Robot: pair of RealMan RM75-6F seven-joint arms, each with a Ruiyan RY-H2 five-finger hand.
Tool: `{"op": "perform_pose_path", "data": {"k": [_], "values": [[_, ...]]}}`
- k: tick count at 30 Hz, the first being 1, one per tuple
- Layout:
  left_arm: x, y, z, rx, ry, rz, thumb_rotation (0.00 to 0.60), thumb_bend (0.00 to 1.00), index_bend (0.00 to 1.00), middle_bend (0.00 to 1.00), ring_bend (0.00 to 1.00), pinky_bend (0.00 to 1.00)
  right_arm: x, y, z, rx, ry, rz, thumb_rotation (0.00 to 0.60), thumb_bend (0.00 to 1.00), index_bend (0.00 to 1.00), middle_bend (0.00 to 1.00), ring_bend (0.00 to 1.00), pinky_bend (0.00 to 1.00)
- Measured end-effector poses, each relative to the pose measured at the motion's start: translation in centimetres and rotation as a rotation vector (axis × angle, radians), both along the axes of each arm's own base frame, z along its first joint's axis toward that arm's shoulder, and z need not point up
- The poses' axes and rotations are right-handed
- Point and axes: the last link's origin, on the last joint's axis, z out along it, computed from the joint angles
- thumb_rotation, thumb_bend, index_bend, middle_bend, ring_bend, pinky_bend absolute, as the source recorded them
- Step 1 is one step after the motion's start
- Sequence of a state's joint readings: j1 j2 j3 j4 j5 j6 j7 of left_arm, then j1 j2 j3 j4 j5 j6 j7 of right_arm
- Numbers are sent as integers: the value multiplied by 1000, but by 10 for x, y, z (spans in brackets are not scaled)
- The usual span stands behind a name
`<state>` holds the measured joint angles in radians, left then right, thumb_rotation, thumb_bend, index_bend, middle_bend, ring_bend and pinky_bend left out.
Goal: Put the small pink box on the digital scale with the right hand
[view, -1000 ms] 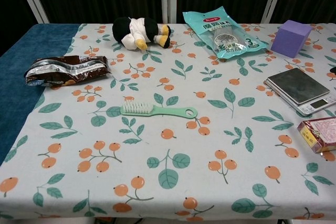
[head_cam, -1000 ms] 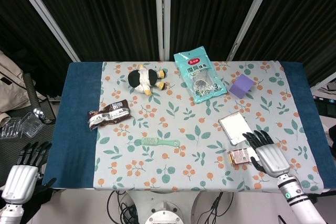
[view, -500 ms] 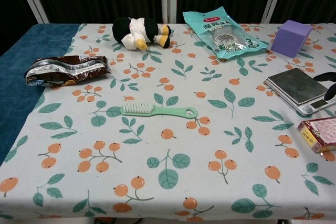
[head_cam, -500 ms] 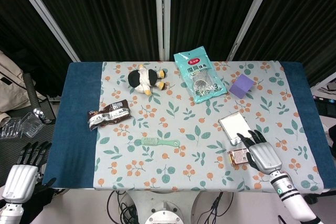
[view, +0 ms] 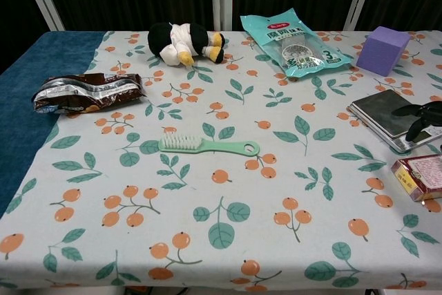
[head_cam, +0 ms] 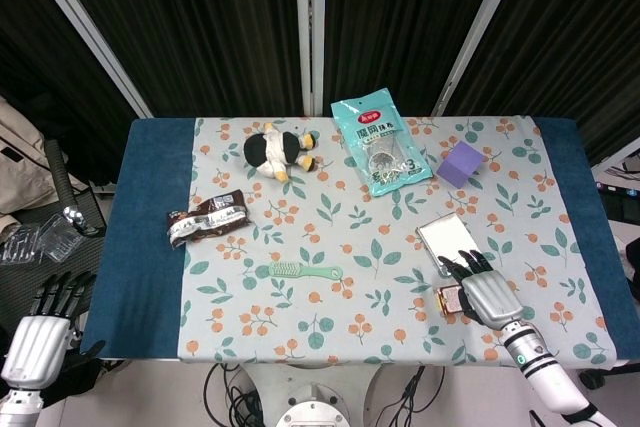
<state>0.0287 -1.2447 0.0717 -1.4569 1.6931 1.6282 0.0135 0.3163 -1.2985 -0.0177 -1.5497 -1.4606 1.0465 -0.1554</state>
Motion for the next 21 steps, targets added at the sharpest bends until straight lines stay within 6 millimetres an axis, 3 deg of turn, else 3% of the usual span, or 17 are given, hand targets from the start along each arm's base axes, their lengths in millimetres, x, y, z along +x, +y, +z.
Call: {"op": "perform_pose_path", "data": {"k": [21], "values": [[-1,0,0,0,0,2,600,107,72,60,0,40,-2,-4,-7,12,17,-14,600,773,0,235,0,0]]}}
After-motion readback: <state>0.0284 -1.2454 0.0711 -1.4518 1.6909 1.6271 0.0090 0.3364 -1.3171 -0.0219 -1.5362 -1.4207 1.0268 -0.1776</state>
